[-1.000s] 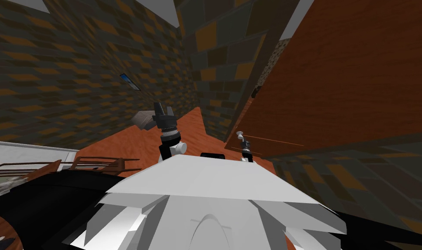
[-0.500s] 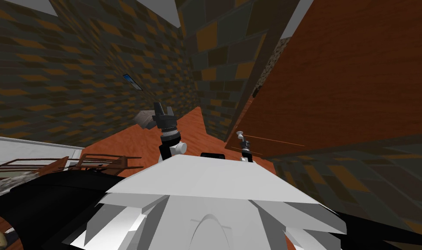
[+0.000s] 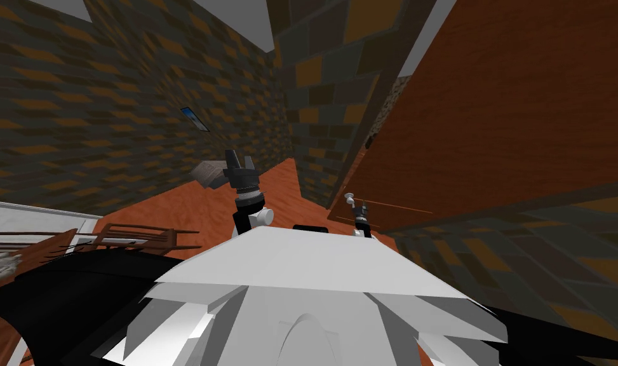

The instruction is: Pull the door open

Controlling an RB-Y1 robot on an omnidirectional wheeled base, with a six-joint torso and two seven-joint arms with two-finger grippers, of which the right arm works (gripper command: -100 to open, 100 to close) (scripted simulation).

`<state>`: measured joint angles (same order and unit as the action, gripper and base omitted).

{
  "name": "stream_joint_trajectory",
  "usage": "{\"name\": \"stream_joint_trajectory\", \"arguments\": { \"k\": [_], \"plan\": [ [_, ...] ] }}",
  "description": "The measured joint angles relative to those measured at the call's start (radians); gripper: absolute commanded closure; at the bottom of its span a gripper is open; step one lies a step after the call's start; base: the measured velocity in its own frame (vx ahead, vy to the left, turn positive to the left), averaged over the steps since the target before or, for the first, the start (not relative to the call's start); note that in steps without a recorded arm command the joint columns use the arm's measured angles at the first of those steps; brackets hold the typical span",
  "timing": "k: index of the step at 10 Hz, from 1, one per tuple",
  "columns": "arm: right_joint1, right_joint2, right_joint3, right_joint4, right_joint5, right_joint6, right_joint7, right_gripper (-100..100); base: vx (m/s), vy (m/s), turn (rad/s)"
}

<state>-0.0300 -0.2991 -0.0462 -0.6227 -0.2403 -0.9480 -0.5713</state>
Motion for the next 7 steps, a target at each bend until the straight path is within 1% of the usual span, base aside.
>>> {"name": "stream_joint_trajectory", "arguments": {
  "k": [1, 2, 3, 4, 5, 6, 7],
  "plan": [
    [0.017, 0.006, 0.005, -0.034, -0.012, 0.022, -0.021, -100, -0.053, -0.002, 0.012],
    [0.024, 0.011, 0.009, -0.042, -0.016, 0.029, -0.033, -100, -0.04, 0.005, 0.015],
    [0.016, 0.009, 0.015, -0.026, -0.024, 0.023, -0.056, -100, -0.019, 0.004, -0.003],
    [0.013, 0.006, 0.019, -0.025, -0.028, 0.026, -0.076, -100, -0.03, -0.008, 0.014],
    [0.018, 0.005, 0.023, -0.034, -0.038, 0.03, -0.1, -100, -0.053, -0.007, 0.004],
    [0.003, 0.004, 0.033, -0.013, -0.05, 0.025, -0.131, -100, -0.038, 0.0, 0.015],
    [0.002, 0.004, 0.036, -0.015, -0.057, 0.027, -0.152, -100, -0.039, -0.014, -0.02]
  ]
}}
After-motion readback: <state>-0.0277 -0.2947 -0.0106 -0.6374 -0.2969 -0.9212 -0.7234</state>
